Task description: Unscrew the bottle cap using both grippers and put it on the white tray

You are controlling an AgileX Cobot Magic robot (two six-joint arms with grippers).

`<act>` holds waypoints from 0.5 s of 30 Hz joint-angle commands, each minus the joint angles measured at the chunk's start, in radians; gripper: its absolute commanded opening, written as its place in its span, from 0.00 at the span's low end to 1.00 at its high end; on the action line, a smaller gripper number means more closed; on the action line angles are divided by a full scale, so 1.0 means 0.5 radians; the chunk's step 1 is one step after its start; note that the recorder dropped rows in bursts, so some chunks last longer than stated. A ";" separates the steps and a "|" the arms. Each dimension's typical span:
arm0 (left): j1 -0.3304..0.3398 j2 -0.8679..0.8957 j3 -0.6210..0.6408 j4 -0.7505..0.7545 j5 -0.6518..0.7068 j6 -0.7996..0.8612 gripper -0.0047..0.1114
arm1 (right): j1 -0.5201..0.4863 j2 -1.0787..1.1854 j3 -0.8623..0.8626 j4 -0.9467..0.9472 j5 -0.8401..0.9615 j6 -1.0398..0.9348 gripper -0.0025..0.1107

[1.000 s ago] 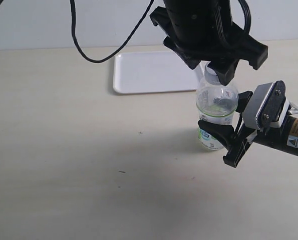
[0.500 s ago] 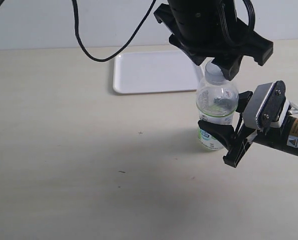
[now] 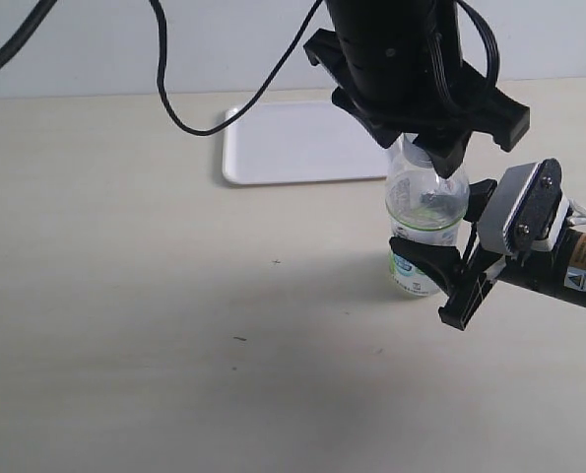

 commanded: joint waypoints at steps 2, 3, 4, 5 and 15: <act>-0.003 -0.037 0.001 -0.009 -0.006 0.008 0.53 | -0.006 -0.002 -0.003 0.009 0.082 -0.009 0.02; -0.003 -0.037 0.001 -0.009 -0.011 0.004 0.53 | -0.006 -0.002 -0.003 0.009 0.082 -0.009 0.02; -0.003 -0.037 0.001 -0.009 -0.016 0.004 0.53 | -0.006 -0.002 -0.003 0.009 0.082 -0.009 0.02; -0.003 -0.037 0.001 -0.009 -0.024 0.004 0.53 | -0.006 -0.002 -0.003 0.009 0.082 -0.009 0.02; -0.003 -0.037 0.001 -0.082 -0.037 0.000 0.53 | -0.006 -0.002 -0.003 0.009 0.082 -0.005 0.02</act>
